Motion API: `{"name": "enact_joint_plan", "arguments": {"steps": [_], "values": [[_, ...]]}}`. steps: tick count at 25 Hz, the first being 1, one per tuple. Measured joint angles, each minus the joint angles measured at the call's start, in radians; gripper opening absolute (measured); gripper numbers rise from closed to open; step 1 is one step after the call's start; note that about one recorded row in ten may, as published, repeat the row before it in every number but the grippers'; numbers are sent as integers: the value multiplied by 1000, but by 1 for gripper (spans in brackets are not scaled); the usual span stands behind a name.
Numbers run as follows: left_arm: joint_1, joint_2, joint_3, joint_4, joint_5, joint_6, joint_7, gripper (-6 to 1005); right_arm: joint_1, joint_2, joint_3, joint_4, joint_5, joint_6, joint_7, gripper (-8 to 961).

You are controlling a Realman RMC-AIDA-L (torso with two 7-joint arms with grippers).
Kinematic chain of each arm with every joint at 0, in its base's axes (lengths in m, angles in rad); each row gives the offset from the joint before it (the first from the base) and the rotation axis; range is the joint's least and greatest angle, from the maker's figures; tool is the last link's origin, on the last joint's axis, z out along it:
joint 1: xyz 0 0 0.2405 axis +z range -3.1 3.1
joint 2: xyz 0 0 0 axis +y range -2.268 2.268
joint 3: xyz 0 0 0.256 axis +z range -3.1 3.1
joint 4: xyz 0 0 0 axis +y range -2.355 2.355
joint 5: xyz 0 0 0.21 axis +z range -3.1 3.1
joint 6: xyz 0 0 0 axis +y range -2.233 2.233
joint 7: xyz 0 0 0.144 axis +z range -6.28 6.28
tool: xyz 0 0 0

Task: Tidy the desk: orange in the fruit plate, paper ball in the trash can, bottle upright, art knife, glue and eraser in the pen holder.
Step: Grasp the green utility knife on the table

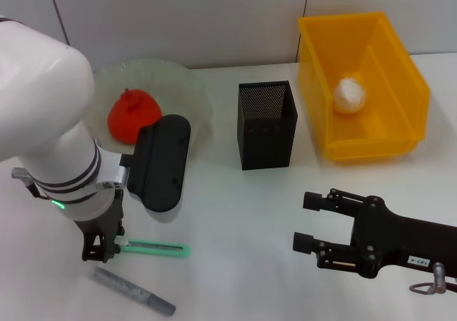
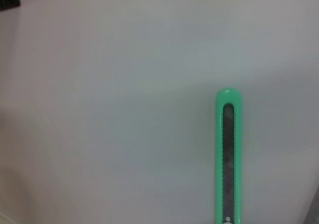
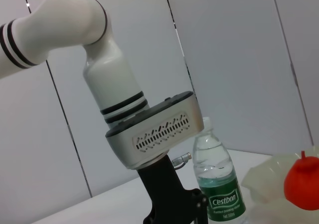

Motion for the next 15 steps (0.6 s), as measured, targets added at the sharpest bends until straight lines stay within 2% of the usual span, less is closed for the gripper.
{"name": "enact_joint_plan", "arguments": {"steps": [15], "values": [[-4,0,0,-21,-12,-13,3,157,11,0,0,-6,-1,-1,0,761]]}}
